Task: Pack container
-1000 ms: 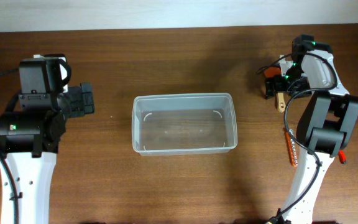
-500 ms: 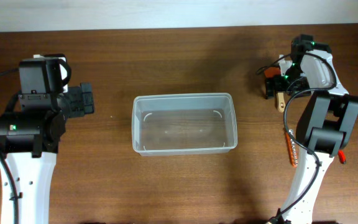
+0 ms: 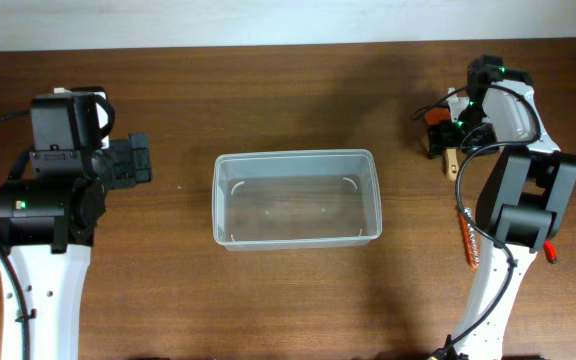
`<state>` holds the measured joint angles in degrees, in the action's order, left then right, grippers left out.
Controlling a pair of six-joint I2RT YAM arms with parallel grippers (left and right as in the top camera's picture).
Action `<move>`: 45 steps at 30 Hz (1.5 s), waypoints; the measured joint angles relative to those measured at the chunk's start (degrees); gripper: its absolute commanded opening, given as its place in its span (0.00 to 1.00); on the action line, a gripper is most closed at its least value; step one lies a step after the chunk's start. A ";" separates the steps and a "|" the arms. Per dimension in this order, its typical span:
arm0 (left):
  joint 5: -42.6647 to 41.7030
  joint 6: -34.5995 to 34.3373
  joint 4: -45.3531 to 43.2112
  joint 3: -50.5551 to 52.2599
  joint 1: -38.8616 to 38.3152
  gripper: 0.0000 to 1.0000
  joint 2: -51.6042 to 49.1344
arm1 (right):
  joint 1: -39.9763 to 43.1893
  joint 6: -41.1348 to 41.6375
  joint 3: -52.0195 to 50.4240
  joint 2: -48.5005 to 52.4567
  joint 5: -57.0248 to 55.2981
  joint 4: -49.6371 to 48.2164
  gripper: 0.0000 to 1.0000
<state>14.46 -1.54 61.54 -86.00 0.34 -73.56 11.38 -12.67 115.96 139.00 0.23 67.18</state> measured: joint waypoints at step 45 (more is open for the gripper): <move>0.00 0.00 0.00 0.00 0.00 0.99 0.00 | -0.17 2.43 0.00 0.00 0.55 -0.31 0.20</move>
<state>14.46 -1.54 61.54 -86.00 0.34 -73.56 11.20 -10.24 115.96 139.00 0.78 66.87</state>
